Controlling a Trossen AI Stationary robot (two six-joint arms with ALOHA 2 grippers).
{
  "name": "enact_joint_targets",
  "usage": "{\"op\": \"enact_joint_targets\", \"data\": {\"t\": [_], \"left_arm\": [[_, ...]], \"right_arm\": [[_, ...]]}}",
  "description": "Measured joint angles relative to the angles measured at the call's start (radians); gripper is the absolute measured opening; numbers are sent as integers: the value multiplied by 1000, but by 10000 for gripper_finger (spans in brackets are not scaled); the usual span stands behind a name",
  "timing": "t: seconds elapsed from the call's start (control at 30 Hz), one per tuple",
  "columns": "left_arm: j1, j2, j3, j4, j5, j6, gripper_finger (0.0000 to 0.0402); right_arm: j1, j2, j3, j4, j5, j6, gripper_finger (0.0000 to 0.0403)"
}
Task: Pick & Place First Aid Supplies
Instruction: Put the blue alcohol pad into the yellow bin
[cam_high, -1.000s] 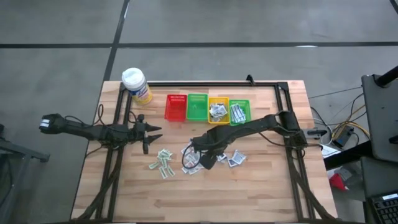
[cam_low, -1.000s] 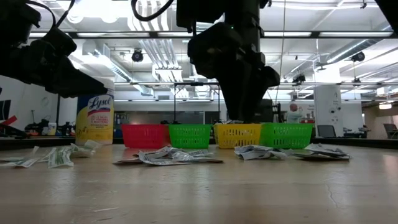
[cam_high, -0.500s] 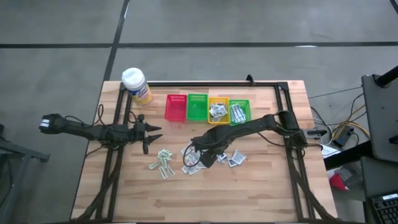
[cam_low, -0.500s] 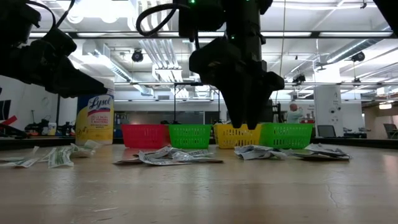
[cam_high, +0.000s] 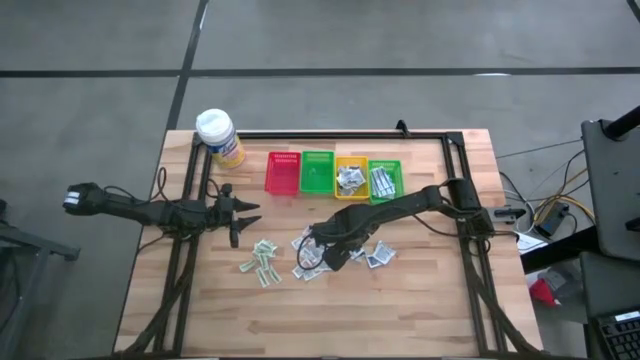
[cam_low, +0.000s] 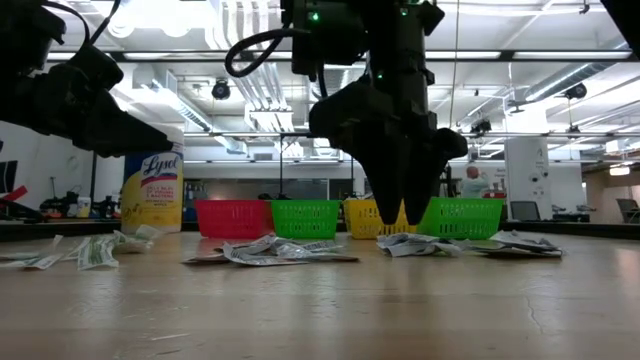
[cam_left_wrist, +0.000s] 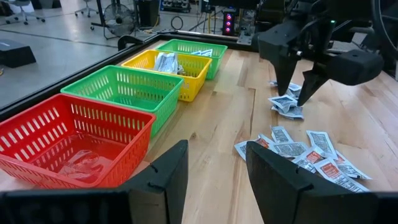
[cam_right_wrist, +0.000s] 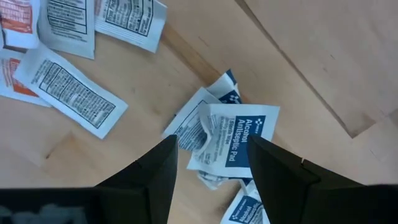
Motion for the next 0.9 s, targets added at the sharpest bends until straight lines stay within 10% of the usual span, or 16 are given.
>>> {"op": "enact_joint_targets", "data": {"t": [0.9], "left_arm": [[0, 0, 0, 0, 0, 5, 158]], "right_arm": [[0, 0, -78, 47, 3, 61, 177]]}}
